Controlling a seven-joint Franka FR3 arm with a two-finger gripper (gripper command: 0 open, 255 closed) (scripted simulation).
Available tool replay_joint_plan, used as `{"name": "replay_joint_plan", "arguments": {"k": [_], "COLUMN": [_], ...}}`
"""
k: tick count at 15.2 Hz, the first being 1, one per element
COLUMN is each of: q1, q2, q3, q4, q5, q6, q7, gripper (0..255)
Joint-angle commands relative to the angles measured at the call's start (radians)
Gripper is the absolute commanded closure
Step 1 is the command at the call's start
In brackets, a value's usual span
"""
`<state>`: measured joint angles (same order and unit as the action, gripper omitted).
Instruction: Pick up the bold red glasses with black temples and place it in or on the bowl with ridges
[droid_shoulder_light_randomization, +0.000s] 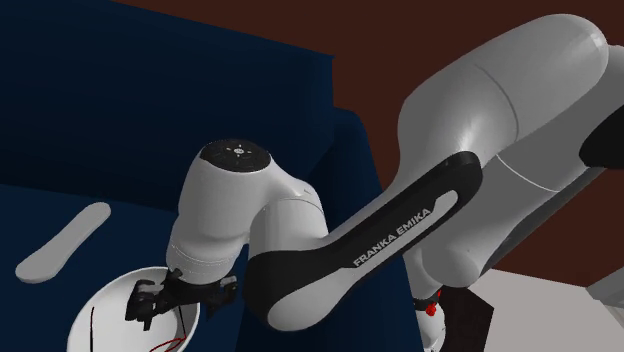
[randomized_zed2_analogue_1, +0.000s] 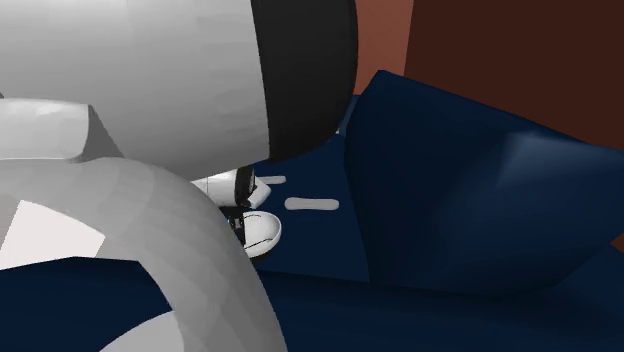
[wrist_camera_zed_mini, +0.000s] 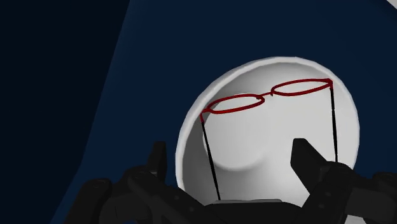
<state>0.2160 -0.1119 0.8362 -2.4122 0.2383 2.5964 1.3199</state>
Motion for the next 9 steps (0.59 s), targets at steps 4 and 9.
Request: {"name": "replay_joint_plan", "arguments": {"k": [4, 9], "q1": [0.030, 0.030], "q2": [-0.107, -0.107], "q3": [-0.045, -0.045], "q4": [0.008, 0.008], "q5": [0.100, 0.100], "q6": [-0.101, -0.101], "q7": [-0.071, -0.071], "gripper": [0, 0]}}
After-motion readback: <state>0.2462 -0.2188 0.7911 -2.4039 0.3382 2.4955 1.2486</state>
